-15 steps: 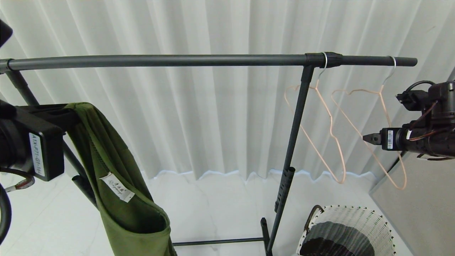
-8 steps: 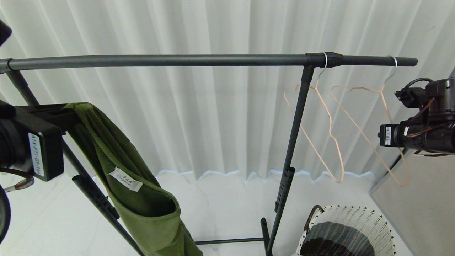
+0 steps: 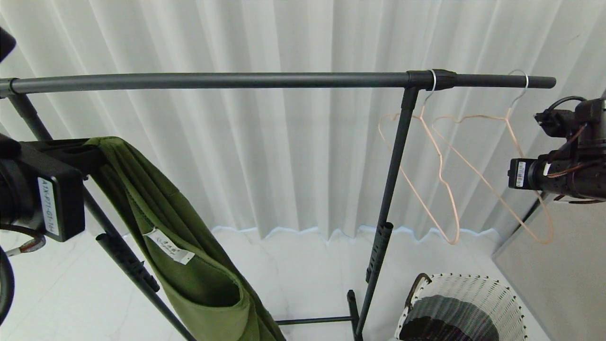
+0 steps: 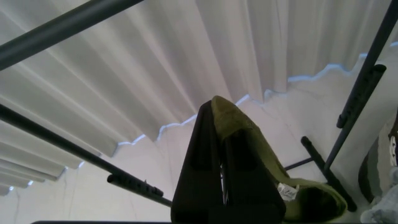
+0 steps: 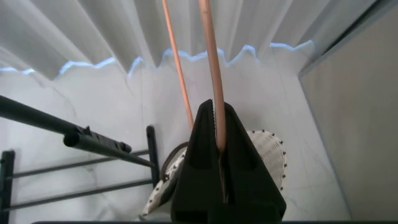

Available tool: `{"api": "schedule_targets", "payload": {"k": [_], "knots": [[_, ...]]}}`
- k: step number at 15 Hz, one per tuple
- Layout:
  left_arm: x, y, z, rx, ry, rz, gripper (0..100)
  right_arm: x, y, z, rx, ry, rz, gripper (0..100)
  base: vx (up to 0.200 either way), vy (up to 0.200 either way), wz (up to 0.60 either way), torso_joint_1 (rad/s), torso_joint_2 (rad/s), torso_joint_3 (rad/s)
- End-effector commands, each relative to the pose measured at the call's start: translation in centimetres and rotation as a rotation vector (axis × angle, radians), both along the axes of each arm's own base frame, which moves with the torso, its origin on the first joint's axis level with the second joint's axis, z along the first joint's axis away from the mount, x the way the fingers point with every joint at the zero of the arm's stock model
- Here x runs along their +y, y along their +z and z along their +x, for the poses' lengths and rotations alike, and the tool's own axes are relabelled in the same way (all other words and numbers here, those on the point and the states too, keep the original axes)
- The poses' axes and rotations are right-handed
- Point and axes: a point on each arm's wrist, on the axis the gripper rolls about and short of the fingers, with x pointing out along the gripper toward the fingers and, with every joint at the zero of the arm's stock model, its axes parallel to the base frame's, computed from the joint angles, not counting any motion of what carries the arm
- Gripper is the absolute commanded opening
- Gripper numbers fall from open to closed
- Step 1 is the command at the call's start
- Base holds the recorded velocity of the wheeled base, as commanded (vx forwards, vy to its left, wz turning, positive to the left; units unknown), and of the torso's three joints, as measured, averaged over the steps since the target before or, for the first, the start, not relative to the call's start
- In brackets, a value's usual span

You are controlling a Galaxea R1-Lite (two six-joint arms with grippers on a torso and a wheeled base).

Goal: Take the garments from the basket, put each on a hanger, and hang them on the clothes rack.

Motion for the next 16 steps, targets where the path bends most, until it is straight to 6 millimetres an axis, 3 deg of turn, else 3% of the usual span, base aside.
{"api": "schedule_targets", "payload": {"k": [1,10,16], "knots": [[0.0,0.0,0.0,0.0,0.0,0.0,0,-0.1,1.3,-1.2,-0.046,0.001,0.007,0,0.0,0.0,0.0,0.0,0.0,0.0],[0.4,-0.5,-0.4,0.004,0.002,0.003,0,0.4,4.5,-6.1,-0.175,0.049,0.031,0,0.0,0.0,0.0,0.0,0.0,0.0],[0.4,-1.1,-0.3,0.018,0.007,0.023,0,-0.1,4.0,-9.6,-0.187,0.061,0.006,0,0.0,0.0,0.0,0.0,0.0,0.0]]}}
